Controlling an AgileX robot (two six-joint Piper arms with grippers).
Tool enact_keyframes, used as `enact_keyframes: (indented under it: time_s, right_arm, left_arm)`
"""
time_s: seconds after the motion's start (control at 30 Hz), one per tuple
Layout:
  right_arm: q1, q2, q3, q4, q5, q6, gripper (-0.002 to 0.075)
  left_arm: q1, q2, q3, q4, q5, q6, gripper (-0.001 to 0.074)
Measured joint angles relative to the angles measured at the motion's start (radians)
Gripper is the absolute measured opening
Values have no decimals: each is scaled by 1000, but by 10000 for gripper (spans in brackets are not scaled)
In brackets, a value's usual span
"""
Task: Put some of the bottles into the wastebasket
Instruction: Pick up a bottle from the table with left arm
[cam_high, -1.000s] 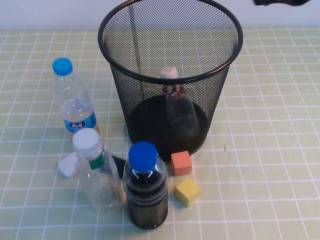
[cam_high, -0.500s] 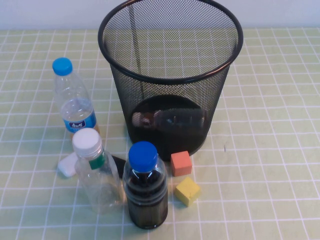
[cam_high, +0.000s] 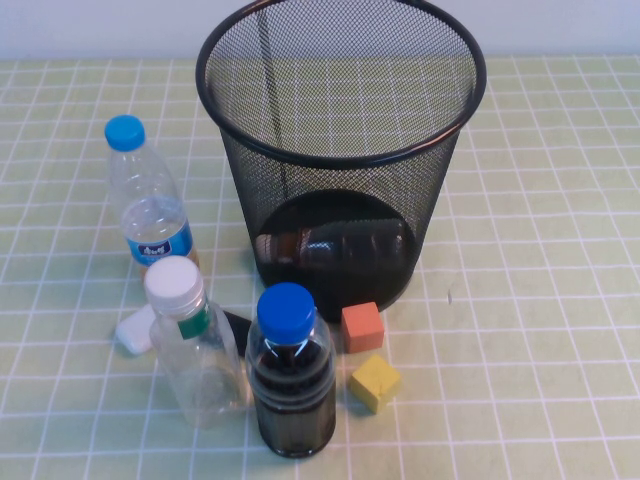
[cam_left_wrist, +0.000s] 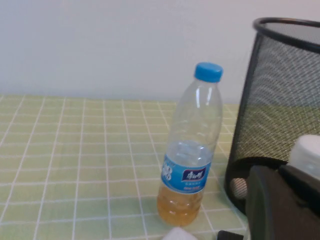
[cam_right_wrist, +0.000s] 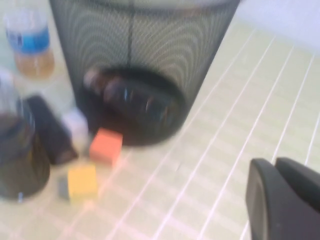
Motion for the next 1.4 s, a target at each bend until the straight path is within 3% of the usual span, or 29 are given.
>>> enact_keyframes:
  time_s: [0.17,0.47,0.6,1.0,1.23,1.4]
  right_arm:
    - [0,-7,81,-6,0,0,-7]
    - [0,-15,109,15,-8,-10,-7]
    - [0,-52,199,66,-71,-31,-7]
    - [0,-196,339,100,-143,-42,-8]
    - [0,-198,339,103,-143,-39,-8]
    - [0,-198,339,103,-143,-39,-8]
  left_arm:
    - [0,72,-87,-133,65,235,-5]
    - [-2,347,-299,-237,224,434,-4]
    - [-45,446,-368,-274,245,515,-5]
    - [-200,692,-487,-272,299,583,-4]
    - [-209,724,-499,-322,221,583,-4]
    - [-209,765,-527,-270,284,560,-4]
